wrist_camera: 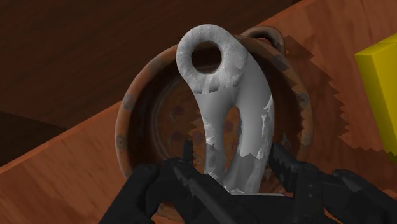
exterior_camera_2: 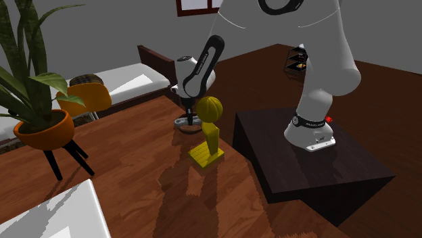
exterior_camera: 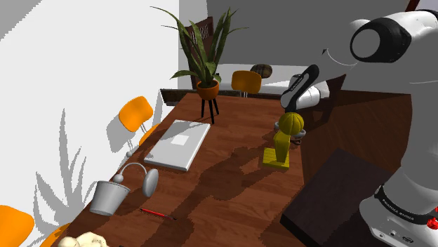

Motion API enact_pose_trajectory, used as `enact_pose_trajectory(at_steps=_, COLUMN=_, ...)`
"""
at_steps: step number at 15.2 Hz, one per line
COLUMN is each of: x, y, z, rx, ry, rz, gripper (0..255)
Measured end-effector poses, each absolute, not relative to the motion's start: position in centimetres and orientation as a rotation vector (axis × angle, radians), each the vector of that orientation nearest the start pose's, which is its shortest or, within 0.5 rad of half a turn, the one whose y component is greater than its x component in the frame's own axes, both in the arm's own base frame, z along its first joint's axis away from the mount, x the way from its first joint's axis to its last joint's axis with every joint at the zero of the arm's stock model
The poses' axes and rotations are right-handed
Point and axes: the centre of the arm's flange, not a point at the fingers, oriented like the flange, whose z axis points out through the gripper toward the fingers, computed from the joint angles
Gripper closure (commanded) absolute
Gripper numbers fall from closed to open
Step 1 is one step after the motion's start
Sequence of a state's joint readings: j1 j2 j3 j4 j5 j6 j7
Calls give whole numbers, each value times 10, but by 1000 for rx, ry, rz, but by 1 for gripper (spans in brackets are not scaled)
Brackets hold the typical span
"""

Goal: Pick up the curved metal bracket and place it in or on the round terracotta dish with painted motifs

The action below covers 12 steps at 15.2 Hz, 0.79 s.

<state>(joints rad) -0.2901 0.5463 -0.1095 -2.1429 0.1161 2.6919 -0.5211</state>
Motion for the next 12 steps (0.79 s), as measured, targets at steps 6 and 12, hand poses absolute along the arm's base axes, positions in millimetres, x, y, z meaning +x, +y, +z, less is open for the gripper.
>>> enact_pose_trajectory(at_steps=6, x=519, y=-225, z=152, rx=-3150, ry=-52, rz=-7, gripper=0)
enact_pose_trajectory(at_steps=12, x=519, y=-225, z=195, rx=-3150, ry=-52, rz=-9, gripper=0)
